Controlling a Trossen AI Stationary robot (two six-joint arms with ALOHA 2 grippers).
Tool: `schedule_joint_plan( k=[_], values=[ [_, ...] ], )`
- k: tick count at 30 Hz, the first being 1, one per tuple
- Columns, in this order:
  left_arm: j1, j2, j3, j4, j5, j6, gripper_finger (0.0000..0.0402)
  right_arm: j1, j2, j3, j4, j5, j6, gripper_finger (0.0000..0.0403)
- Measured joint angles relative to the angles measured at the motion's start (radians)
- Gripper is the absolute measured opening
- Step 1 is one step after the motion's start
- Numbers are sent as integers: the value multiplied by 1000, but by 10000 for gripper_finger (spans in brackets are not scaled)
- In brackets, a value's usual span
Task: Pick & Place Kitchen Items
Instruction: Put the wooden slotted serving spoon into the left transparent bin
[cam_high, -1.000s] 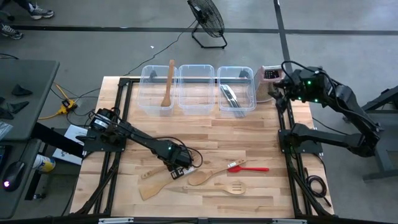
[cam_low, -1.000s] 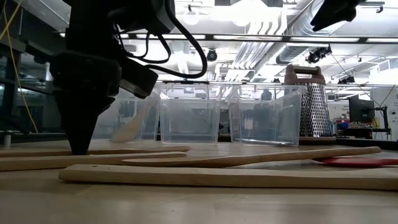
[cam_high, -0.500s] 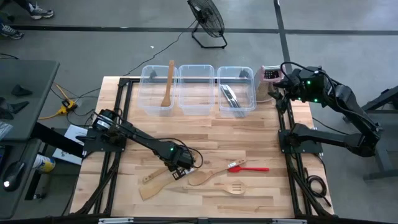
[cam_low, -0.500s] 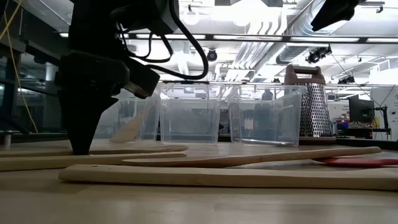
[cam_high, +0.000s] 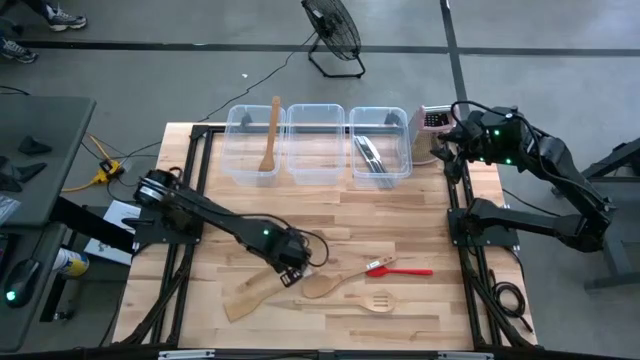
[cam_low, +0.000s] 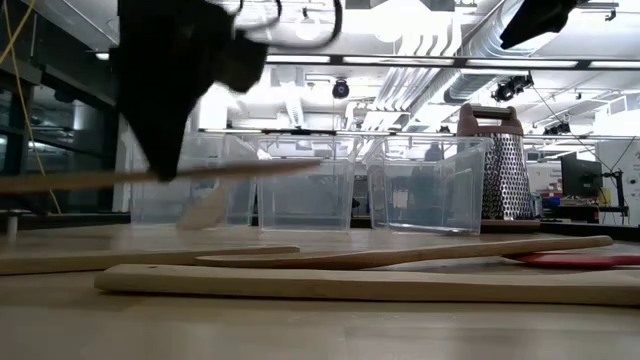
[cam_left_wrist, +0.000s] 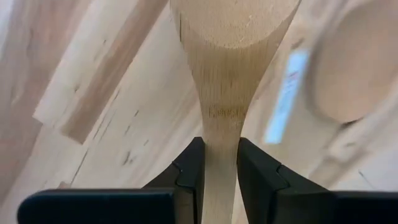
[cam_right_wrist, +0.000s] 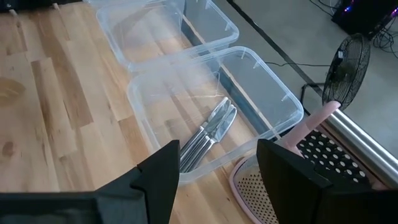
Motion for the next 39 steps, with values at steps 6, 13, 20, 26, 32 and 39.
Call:
schedule_joint_plan(
  k=[6,13,20,26,32,39],
  values=[
    [0,-136,3,79,-63,0,66,0,0,0,8,-6,-15,206],
    [0,-287,3,222,-170,23,65,0,0,0,32,-48,-16,206],
    [49,-360,3,440,-202,131,65,0,0,0,40,-48,-19,206],
    [115,-373,3,737,-96,267,65,0,1,0,60,-58,-23,206],
    [176,-373,3,983,86,323,65,0,1,0,76,-120,-20,206],
    [191,-373,3,1140,137,390,65,0,1,0,76,-130,-19,206]
  ],
)
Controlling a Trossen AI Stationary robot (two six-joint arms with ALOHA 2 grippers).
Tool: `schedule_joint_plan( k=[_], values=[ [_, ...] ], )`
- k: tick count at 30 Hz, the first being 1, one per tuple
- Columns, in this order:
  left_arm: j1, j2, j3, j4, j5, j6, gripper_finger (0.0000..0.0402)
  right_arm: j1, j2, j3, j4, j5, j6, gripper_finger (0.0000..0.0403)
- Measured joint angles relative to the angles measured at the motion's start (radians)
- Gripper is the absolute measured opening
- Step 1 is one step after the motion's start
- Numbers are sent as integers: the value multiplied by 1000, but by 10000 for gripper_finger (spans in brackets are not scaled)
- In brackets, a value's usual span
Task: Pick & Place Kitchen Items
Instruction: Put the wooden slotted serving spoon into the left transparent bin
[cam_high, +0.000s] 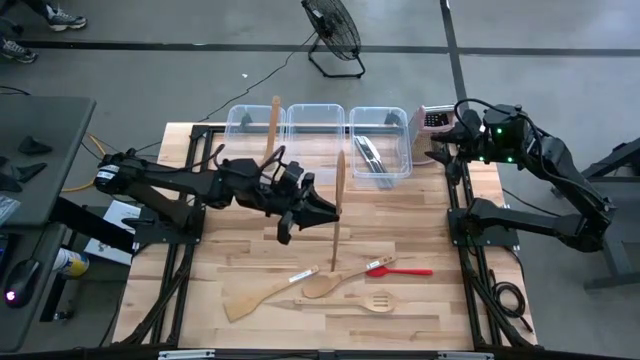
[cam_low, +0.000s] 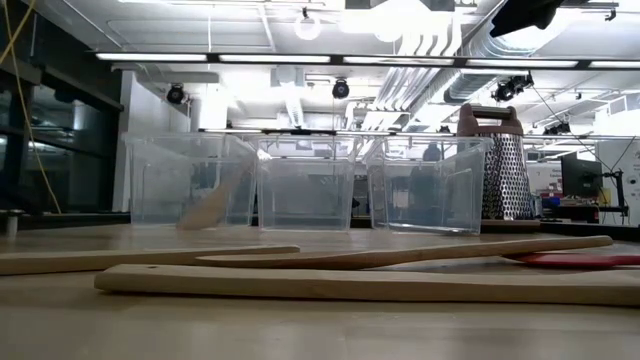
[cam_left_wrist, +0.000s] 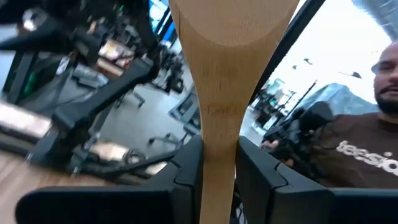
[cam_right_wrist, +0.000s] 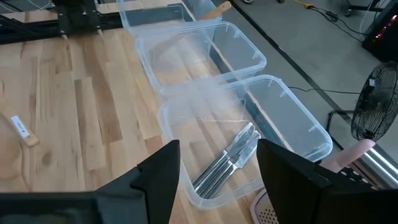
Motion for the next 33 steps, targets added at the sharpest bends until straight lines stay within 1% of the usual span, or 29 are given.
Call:
schedule_joint_plan(
  k=[7,16,19,21,24,28,30,33],
  values=[
    [0,0,0,23,-4,23,65,0,0,0,0,-45,-3,206],
    [0,0,0,23,-6,28,65,0,0,0,-11,-46,-8,206],
    [0,0,0,22,-33,48,65,0,0,0,-13,-46,-8,206],
    [0,-2,0,6,-86,55,65,0,0,0,-13,-46,-8,206],
    [12,-25,-1,-57,-204,83,65,0,0,0,-13,-45,-8,206],
    [23,-81,-1,-197,-406,106,65,0,0,0,-13,-45,-16,206],
    [39,-105,-1,-260,-521,135,65,0,0,0,-10,-45,-17,206],
    [70,-143,-1,-354,-660,138,65,0,0,0,-8,-42,-19,206]
  ],
)
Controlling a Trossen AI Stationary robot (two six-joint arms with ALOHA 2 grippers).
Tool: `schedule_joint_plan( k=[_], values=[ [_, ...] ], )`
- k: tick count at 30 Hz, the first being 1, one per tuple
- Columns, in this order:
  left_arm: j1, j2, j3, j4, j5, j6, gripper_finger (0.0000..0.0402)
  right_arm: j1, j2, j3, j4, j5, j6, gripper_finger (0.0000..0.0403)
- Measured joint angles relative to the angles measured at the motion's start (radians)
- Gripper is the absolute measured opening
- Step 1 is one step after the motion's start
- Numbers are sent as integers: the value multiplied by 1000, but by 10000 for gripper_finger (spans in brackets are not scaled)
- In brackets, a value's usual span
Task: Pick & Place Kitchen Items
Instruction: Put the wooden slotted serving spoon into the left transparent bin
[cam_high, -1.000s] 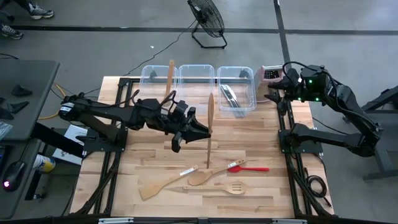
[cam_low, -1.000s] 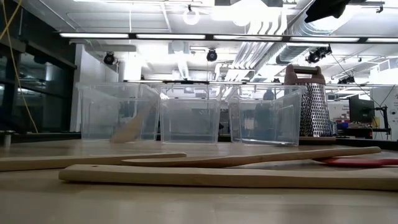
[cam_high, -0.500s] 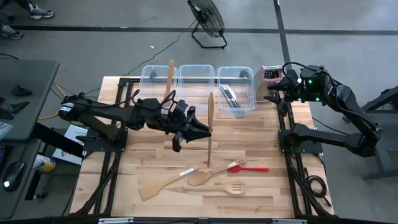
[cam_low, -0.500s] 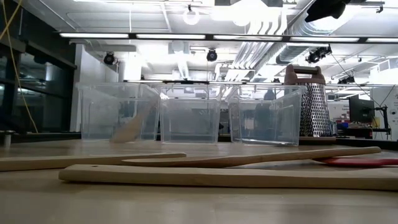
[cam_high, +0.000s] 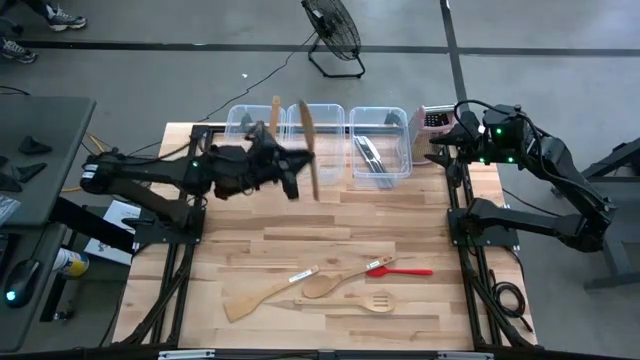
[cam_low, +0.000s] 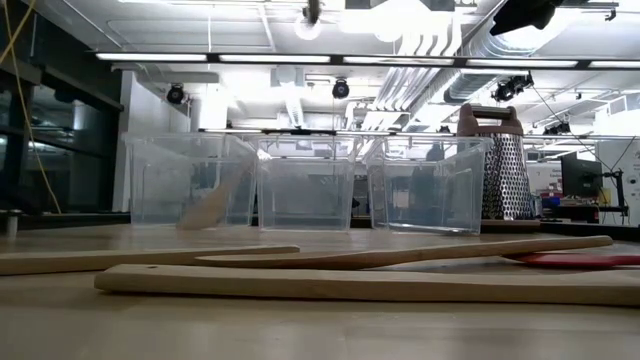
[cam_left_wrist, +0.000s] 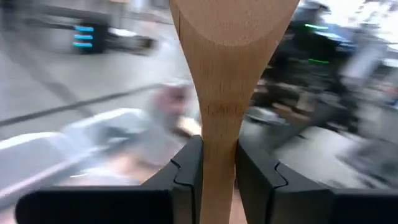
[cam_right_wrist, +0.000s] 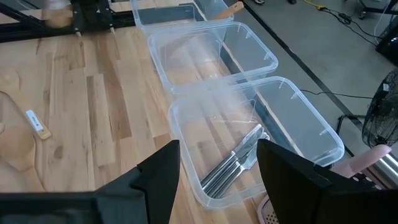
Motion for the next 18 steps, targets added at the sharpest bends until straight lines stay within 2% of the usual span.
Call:
schedule_joint_plan(
  k=[3,6,14,18],
  values=[
    [59,-31,1,-138,-129,-40,65,0,2,0,0,16,0,206],
    [148,-47,1,-282,-173,-59,65,0,8,0,0,54,1,206],
    [464,-42,1,-517,-140,-72,65,0,32,0,8,148,66,206],
    [605,-5,1,-626,-49,-89,65,0,51,0,10,211,85,207]
  ],
)
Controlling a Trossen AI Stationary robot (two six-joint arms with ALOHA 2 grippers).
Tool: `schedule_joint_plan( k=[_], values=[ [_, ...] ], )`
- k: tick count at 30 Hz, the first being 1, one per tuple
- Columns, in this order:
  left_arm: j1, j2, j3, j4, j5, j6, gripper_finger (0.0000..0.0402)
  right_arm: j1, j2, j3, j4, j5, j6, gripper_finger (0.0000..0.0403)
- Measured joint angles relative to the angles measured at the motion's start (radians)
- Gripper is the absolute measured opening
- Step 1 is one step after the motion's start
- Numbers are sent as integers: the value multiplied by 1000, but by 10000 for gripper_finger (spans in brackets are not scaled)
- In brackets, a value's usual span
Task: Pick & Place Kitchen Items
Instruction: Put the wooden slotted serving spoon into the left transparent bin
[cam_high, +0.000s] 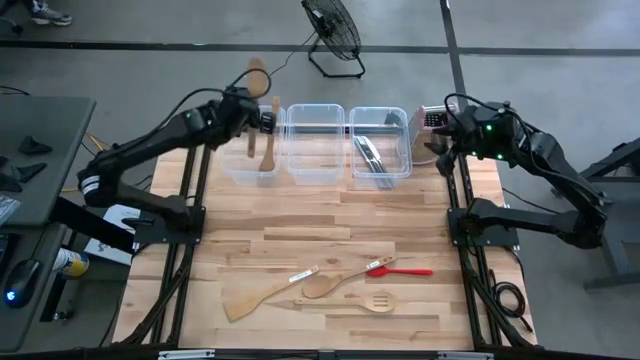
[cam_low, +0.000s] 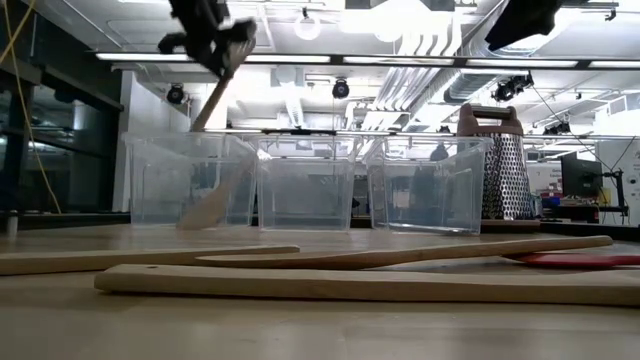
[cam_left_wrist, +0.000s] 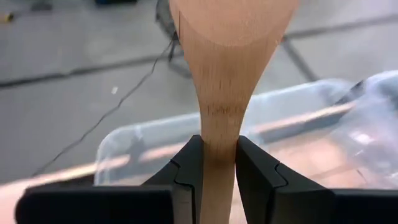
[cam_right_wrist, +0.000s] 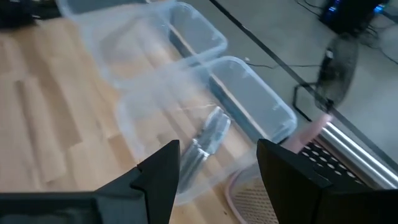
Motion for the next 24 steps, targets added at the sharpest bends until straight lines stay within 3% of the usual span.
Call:
schedule_joint_plan(
  k=[10,24],
  values=[
    [168,154,0,-140,212,-48,65,0,50,0,12,87,80,207],
    [175,244,-1,-168,235,-38,65,0,91,0,22,112,122,206]
  ],
)
